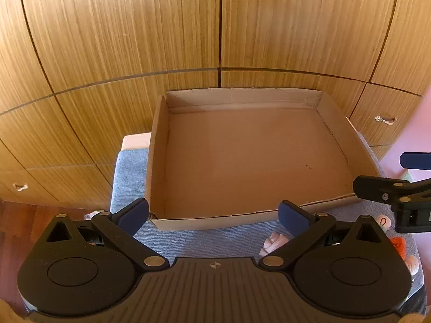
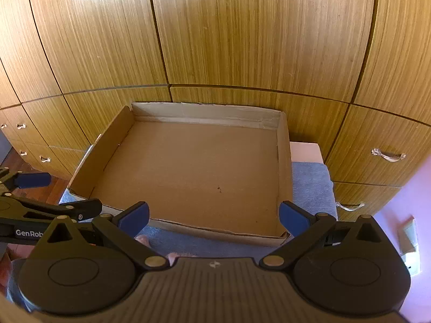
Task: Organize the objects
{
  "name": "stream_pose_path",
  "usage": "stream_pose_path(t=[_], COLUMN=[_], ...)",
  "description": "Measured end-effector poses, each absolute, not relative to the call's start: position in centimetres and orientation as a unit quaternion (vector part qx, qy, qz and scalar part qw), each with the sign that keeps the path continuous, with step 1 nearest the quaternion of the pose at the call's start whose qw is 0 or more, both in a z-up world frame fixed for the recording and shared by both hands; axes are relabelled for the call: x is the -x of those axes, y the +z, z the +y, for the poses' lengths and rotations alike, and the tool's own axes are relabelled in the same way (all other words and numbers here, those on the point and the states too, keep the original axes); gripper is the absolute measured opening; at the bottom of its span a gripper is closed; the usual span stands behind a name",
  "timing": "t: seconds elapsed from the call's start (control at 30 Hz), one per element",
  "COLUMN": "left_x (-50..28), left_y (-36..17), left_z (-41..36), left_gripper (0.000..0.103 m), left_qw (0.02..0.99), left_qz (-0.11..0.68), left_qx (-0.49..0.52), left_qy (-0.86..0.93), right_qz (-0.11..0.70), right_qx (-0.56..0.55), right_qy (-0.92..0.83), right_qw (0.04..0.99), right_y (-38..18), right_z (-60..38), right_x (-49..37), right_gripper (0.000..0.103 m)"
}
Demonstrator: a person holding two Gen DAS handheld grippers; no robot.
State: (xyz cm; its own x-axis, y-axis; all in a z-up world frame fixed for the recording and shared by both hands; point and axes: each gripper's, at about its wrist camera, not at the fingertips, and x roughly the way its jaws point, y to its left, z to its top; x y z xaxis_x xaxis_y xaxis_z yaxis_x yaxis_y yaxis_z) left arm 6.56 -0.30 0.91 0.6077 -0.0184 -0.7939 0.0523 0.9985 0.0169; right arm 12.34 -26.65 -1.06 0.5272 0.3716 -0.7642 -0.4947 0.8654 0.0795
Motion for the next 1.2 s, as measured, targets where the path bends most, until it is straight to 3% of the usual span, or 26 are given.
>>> stream_pose_path(t=[1.2], left_x=[-5.1], left_y=[1.3], left_z=[0.6], left_gripper=[0.103], left_qw=[0.898], left_qz=[0.439], left_qx=[-0.001], left_qy=[-0.017], right_qz=[0.408], right_qx=[0.058], right_qy=[0.265], right_qw=[0.872], right_y=[-0.2], right_z=[-27.9], right_x=[-11.4], right_gripper=[0.102])
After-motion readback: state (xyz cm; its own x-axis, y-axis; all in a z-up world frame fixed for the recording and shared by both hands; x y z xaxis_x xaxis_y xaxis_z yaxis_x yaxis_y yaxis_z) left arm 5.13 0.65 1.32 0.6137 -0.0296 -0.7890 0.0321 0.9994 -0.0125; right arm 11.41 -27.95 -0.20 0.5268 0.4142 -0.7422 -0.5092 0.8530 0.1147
